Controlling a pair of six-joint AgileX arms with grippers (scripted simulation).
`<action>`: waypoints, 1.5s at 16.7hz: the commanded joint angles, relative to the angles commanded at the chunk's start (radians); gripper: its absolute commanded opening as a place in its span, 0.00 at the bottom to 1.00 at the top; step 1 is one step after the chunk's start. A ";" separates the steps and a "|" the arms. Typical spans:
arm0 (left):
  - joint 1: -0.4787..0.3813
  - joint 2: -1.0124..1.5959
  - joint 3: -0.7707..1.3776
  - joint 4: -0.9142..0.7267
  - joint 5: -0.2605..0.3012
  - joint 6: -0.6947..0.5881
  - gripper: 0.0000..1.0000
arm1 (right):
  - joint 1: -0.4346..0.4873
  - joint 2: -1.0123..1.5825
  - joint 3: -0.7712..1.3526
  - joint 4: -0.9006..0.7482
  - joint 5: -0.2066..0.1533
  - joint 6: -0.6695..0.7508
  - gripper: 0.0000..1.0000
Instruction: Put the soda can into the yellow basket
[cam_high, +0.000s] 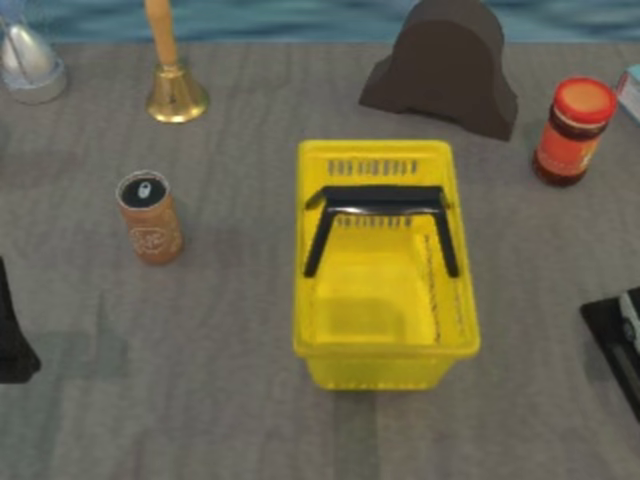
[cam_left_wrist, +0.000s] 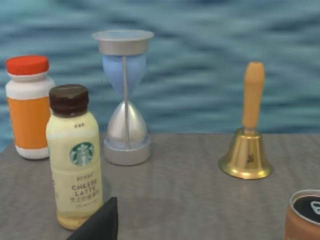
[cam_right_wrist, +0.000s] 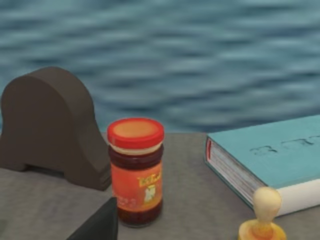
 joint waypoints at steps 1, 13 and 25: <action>0.000 0.000 0.000 0.000 0.000 0.000 1.00 | 0.000 0.000 0.000 0.000 0.000 0.000 1.00; -0.078 0.685 0.625 -0.410 0.001 0.198 1.00 | 0.000 0.000 0.000 0.000 0.000 0.000 1.00; -0.201 1.942 1.610 -1.088 0.002 0.516 1.00 | 0.000 0.000 0.000 0.000 0.000 0.000 1.00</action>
